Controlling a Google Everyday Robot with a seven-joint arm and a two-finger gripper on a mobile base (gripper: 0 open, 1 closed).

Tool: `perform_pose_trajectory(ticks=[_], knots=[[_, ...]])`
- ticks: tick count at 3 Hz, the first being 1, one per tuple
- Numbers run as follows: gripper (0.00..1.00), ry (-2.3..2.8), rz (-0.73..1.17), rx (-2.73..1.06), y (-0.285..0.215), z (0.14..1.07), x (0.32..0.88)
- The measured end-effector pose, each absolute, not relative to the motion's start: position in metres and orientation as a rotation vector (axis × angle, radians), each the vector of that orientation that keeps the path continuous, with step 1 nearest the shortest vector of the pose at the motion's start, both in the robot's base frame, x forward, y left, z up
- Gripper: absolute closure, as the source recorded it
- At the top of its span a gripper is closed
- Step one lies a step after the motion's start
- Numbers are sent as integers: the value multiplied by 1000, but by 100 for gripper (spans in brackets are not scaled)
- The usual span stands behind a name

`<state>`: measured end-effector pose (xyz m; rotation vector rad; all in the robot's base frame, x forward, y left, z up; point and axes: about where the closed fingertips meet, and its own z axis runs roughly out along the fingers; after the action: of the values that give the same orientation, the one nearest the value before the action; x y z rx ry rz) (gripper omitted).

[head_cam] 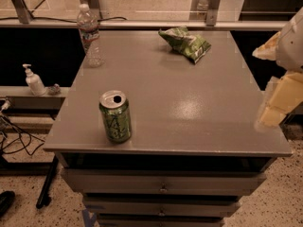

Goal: Pick green can

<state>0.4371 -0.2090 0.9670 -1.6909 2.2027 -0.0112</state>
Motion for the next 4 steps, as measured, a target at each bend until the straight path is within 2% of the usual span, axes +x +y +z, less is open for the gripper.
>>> perform_pose_trajectory(ticks=[1, 3, 4], knots=[[0, 2103, 196, -1616, -182, 932, 434], [0, 1812, 578, -1491, -68, 898, 438], [0, 1769, 644, -1455, -49, 914, 435]])
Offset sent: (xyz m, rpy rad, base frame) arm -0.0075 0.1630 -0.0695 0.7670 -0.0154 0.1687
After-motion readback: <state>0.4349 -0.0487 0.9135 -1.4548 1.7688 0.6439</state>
